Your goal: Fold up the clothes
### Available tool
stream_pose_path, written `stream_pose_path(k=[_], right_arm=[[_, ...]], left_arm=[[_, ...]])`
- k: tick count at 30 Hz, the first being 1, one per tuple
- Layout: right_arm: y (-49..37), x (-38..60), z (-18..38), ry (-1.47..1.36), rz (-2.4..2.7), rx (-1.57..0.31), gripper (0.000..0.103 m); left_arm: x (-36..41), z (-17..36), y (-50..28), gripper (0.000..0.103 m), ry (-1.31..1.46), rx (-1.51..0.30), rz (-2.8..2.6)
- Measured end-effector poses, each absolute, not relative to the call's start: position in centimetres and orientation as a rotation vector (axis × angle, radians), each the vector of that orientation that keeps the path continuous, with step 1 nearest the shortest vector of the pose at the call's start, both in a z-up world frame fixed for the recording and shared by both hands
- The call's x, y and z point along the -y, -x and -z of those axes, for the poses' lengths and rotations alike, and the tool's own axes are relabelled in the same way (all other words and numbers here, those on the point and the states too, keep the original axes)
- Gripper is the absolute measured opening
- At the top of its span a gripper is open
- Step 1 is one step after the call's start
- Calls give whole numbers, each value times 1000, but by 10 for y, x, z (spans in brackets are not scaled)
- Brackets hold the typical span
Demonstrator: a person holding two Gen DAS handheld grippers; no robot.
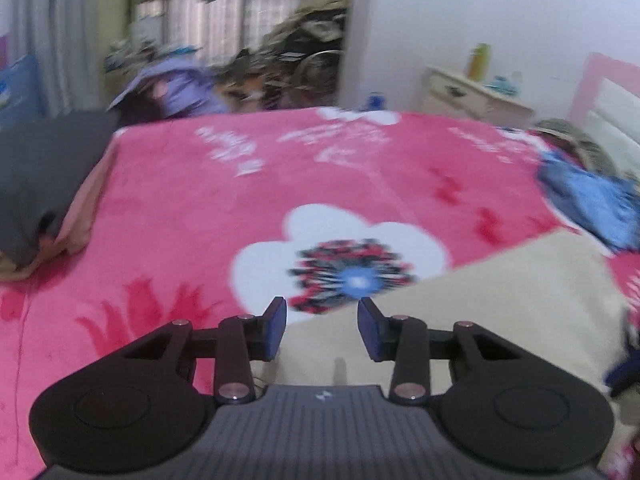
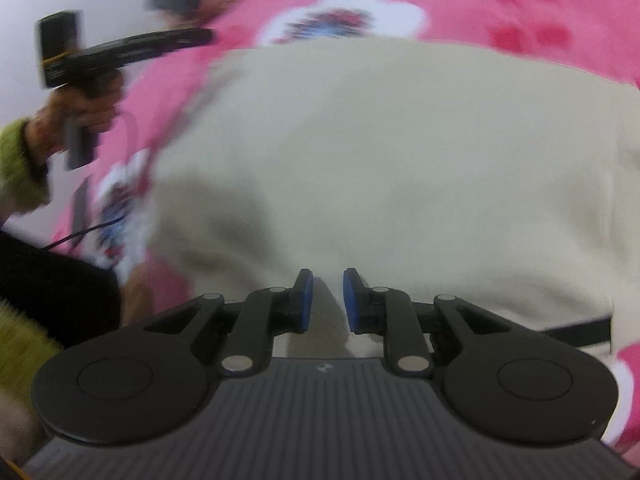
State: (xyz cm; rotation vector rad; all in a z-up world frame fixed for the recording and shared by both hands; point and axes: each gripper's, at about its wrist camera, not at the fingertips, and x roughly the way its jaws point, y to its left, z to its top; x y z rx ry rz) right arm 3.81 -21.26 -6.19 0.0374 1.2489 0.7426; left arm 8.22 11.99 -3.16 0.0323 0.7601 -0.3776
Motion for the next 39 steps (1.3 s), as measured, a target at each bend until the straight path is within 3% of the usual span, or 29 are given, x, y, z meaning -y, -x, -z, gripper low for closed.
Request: stream_pose_path(k=[5,10,12,16,17,23,29,35,39], right_arm=[[-18,191,75,95,-772,-1274,20],[-36,215,57,-61,-735,-1280,21],[-54,248,35,-202,-672,-1229,27],[-88,337,6,-452,-422,-1101,54],[-96,359,0,-512,-355,-1069,55],[-107,432,34,-837,-157,-1164,63],[-102,435,71,-839,-162,-1253,67],[-117,434,89,-885,-214,-1215,79],[-136,431,104,-908,-262,-1223,80]], left_arm=[[-64,41,-37,40,-165,-808,630],[-9,76,-14,38,-419,-854,694],[-5,68,-17,39,-416,-837,723],[7,54,-26,39,-404,-801,755],[13,52,-29,39,-410,-789,775],[64,51,-49,40,-462,-758,915],[114,70,-92,40,-404,-859,982],[146,83,-85,40,-382,-812,1094],[158,99,-79,40,-422,-797,1110]])
